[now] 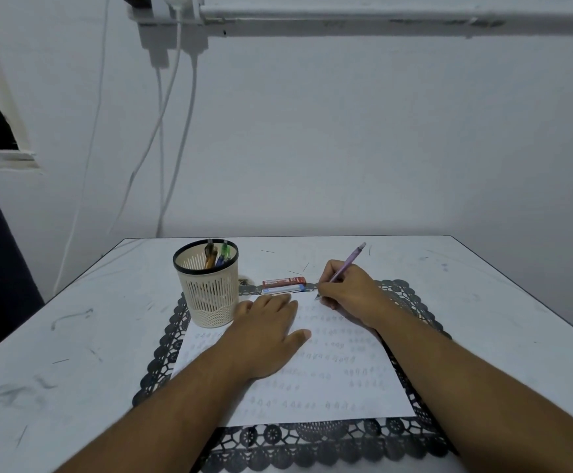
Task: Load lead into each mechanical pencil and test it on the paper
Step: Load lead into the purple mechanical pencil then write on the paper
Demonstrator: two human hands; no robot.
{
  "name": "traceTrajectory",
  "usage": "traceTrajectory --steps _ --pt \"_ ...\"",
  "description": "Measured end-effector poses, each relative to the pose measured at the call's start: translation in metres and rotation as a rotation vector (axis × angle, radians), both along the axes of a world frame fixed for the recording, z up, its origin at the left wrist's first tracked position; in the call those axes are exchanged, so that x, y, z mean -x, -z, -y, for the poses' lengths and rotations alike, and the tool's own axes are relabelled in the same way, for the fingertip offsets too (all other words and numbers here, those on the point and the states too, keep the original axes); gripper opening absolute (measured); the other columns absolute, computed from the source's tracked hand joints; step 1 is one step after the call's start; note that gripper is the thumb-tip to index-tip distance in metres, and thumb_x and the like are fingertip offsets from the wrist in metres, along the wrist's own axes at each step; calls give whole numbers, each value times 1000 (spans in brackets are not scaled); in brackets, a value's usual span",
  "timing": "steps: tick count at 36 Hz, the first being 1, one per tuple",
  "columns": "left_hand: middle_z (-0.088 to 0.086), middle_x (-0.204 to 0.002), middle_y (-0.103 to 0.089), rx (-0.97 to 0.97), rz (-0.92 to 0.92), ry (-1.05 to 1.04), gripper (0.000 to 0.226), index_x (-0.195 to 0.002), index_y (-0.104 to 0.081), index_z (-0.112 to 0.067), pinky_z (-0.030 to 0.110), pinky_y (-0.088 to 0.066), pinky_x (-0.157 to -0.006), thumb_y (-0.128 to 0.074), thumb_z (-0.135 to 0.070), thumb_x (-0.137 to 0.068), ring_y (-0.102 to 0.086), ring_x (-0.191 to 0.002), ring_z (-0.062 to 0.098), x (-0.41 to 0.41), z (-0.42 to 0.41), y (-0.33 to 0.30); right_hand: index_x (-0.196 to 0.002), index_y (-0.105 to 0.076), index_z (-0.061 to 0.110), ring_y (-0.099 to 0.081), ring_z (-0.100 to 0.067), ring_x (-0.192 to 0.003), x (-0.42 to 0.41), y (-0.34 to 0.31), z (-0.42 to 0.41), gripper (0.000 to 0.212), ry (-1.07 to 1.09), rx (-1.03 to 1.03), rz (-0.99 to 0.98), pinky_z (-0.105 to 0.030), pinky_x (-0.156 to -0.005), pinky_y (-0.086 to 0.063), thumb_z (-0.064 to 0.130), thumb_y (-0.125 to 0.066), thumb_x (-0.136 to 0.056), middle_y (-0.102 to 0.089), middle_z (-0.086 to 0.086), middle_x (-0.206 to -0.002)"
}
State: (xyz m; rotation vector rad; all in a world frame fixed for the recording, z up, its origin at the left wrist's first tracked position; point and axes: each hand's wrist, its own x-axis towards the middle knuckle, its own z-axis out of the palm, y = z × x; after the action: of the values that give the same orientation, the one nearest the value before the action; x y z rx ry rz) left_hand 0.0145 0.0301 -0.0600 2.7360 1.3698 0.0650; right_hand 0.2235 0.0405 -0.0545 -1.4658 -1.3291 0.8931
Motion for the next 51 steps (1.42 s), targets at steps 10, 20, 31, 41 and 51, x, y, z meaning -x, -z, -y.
traceTrajectory --steps 10,20,31,41,51 --pt "-5 -172 -12 13 -11 -4 67 -163 -20 -26 52 -8 -124 -27 -60 -106 -10 -157 19 0 2 -3 -83 -64 9 -61 -26 -66 0 0 -2 9 39 26 116 -42 -65 -47 8 -69 -90 -72 -22 -77" --pt "-5 -173 -11 31 -15 -9 67 -163 -19 -26 52 -7 -125 -27 -60 -106 -9 -158 19 -1 3 -5 -82 -64 9 -61 -26 -65 -2 4 -4 12 17 21 102 -44 -67 -48 9 -71 -91 -71 -21 -76" --pt "-4 -172 -12 20 -7 -11 67 -163 -21 -26 52 -8 -124 -27 -60 -106 -11 -157 19 -1 2 -1 -87 -63 3 -63 -24 -64 -2 3 -4 11 27 16 135 -41 -66 -51 9 -71 -93 -71 -25 -81" --pt "-5 -172 -14 13 -3 -10 66 -162 -22 -25 51 -9 -124 -28 -60 -106 -12 -157 19 -1 2 -1 -76 -61 8 -58 -27 -61 -7 0 2 15 74 -10 77 -42 -63 -44 1 -68 -88 -67 -29 -74" --pt "-5 -172 -13 17 -4 -11 66 -162 -22 -25 52 -9 -124 -28 -60 -106 -11 -157 19 -1 2 -2 -78 -61 10 -61 -23 -62 -6 -2 2 16 66 12 115 -39 -62 -46 4 -68 -91 -69 -24 -76"
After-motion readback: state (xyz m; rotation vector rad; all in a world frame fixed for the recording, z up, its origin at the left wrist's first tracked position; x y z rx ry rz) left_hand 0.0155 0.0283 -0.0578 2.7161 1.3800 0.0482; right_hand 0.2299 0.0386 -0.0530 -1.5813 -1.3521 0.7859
